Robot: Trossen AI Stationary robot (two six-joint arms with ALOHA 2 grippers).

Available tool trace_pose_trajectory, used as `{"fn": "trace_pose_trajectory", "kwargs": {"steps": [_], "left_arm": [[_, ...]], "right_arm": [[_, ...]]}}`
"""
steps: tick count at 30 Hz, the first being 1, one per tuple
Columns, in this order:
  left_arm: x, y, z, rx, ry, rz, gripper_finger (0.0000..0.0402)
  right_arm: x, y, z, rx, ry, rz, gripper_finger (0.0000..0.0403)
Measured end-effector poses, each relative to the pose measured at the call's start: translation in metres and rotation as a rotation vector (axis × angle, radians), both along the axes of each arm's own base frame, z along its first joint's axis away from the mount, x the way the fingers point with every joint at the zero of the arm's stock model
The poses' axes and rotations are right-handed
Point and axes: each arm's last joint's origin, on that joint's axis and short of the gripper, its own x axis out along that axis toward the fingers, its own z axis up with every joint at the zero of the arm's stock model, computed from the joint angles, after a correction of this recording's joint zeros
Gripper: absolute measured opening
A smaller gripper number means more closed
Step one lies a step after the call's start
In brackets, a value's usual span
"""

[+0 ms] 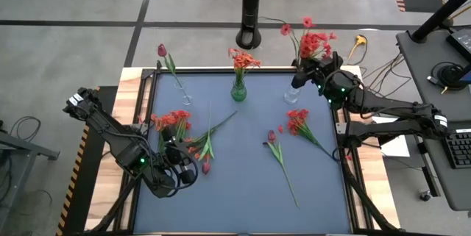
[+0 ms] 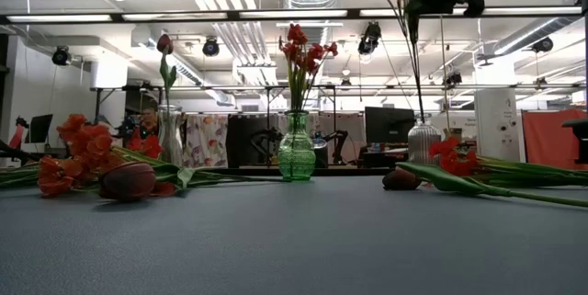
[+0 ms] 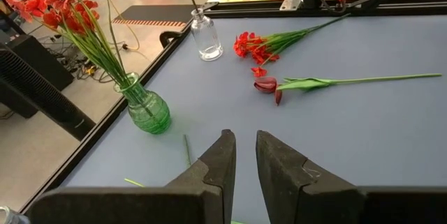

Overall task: Sort flowers into vase by color
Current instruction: Put the middle red flowers into the right transparent vase

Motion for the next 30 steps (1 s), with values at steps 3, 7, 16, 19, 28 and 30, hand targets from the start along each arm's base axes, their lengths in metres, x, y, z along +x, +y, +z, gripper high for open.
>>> {"fn": "trace_pose_trajectory", "kwargs": {"steps": [3, 7, 16, 19, 28, 30], "left_arm": [[0.000, 0.000, 0.000, 0.000, 0.000, 0.000, 0.0041], [0.000, 0.000, 0.000, 0.000, 0.000, 0.000, 0.0041], [0.000, 0.000, 0.000, -0.005, -0.003, 0.003, 0.0041], [0.000, 0.000, 0.000, -0.006, -0.003, 0.003, 0.0041], [0.000, 0.000, 0.000, -0.009, -0.006, 0.005, 0.0041], [0.000, 0.000, 0.000, -0.009, -0.006, 0.005, 0.0041]], "right_arm": [[0.000, 0.000, -0.003, 0.017, 0.019, -0.014, 0.0098], [-0.001, 0.000, -0.006, 0.037, 0.037, -0.016, 0.0126], [-0.001, 0.000, -0.009, 0.052, 0.049, -0.023, 0.0184], [-0.003, 0.000, -0.008, 0.053, 0.050, -0.046, 0.0202], [-0.010, 0.002, -0.017, 0.139, 0.128, -0.060, 0.0252], [-0.012, 0.003, -0.017, 0.168, 0.141, -0.060, 0.0263]]}}
